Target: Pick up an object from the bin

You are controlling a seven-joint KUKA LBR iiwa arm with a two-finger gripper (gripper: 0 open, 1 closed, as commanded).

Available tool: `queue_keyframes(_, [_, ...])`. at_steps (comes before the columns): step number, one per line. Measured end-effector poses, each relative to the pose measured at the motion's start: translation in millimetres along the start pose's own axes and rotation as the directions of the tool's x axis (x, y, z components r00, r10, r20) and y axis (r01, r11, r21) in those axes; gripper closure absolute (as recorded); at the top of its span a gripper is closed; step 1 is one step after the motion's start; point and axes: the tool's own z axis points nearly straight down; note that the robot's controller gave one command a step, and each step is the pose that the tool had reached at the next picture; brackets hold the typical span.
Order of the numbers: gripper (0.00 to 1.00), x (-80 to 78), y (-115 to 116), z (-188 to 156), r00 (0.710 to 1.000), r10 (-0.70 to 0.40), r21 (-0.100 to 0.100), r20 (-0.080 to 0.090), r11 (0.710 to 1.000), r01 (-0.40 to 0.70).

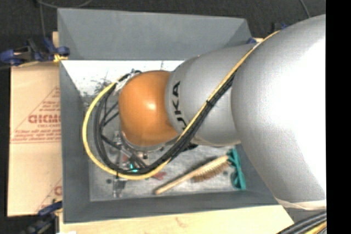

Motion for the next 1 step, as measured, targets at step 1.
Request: queue_keyframes(1, [0.00, -2.3, -0.7, -4.0, 1.000, 0.004, -0.002, 0.007, 1.000, -0.004])
